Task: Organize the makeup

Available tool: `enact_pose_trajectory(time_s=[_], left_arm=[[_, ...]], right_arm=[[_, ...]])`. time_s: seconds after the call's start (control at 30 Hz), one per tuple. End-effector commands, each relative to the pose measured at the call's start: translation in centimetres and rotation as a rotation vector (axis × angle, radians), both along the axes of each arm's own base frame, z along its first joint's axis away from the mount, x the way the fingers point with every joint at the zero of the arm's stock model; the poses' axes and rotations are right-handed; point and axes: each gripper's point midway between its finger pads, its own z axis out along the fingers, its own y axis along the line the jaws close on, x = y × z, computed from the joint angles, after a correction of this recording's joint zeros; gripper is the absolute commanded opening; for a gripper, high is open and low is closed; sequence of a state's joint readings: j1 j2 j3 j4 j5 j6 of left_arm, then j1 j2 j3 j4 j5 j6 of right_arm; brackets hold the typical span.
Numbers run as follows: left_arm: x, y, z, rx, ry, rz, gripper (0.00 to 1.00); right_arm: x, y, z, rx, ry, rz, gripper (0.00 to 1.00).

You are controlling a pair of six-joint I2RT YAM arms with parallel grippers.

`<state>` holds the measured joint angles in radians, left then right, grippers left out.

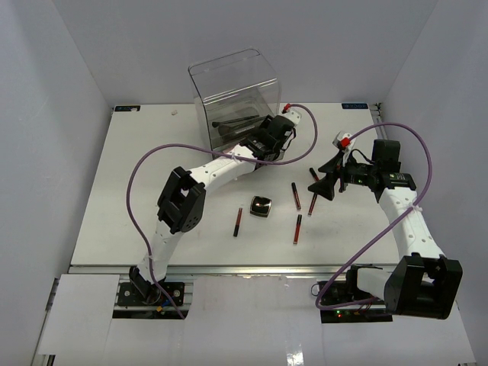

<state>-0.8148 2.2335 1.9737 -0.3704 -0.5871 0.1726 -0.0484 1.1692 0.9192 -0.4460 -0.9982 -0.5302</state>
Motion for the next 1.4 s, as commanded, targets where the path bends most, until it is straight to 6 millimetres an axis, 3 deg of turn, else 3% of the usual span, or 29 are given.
enact_pose_trajectory(time_s=[0.0,0.07,0.13,0.2,0.27,0.37,0.4,0.47,0.57,0.7,0.77,0.9,1.17,1.37], left_arm=[[-3.7,0.2,9.5,-0.250,-0.040,-0.068,0.47],[-5.6,1.1,9.0,-0.281,0.008,-0.090,0.38],[-8.3,2.2,10.9,-0.372,0.046,-0.149,0.30],[-9.7,3.9,10.7,-0.455,0.108,-0.156,0.25],[-12.5,5.8,8.3,-0.555,0.260,-0.213,0.18],[-14.5,12.2,8.7,-0.762,0.331,-0.167,0.16],[-15.1,14.5,7.3,-0.801,0.355,-0.139,0.16],[-16.9,17.2,8.2,-0.855,0.308,-0.130,0.31],[-19.1,20.6,7.6,-0.869,0.239,-0.080,0.61],[-20.8,23.6,6.0,-0.842,0.136,0.016,0.89],[-21.3,24.3,6.1,-0.842,0.087,0.037,0.98],[-21.4,25.2,6.8,-0.845,0.026,0.060,0.98],[-21.9,24.8,7.1,-0.861,0.031,0.037,0.98],[-22.1,24.6,7.3,-0.868,0.030,0.022,0.98]], right_arm=[[-0.5,0.3,-0.2,0.019,-0.007,0.053,0.95],[-1.0,0.6,-0.6,0.028,0.021,0.078,0.96],[-1.4,1.0,-0.8,0.022,0.031,0.103,0.97],[-1.5,1.6,-1.6,-0.020,0.035,0.129,0.97],[-2.0,2.9,-2.4,-0.075,0.033,0.171,0.96],[-2.5,5.2,-4.6,-0.196,0.046,0.226,0.94],[-2.2,5.9,-5.3,-0.232,0.048,0.227,0.94],[-1.7,7.1,-7.0,-0.344,0.065,0.173,0.90],[0.2,9.1,-8.1,-0.465,0.021,0.088,0.90],[1.0,11.9,-9.3,-0.537,0.025,0.060,0.90],[1.1,12.7,-10.3,-0.564,0.033,0.049,0.90],[1.4,14.3,-11.4,-0.577,0.059,0.054,0.90],[1.0,16.7,-13.1,-0.607,0.060,0.128,0.90],[0.8,17.0,-14.7,-0.658,0.073,0.165,0.90]])
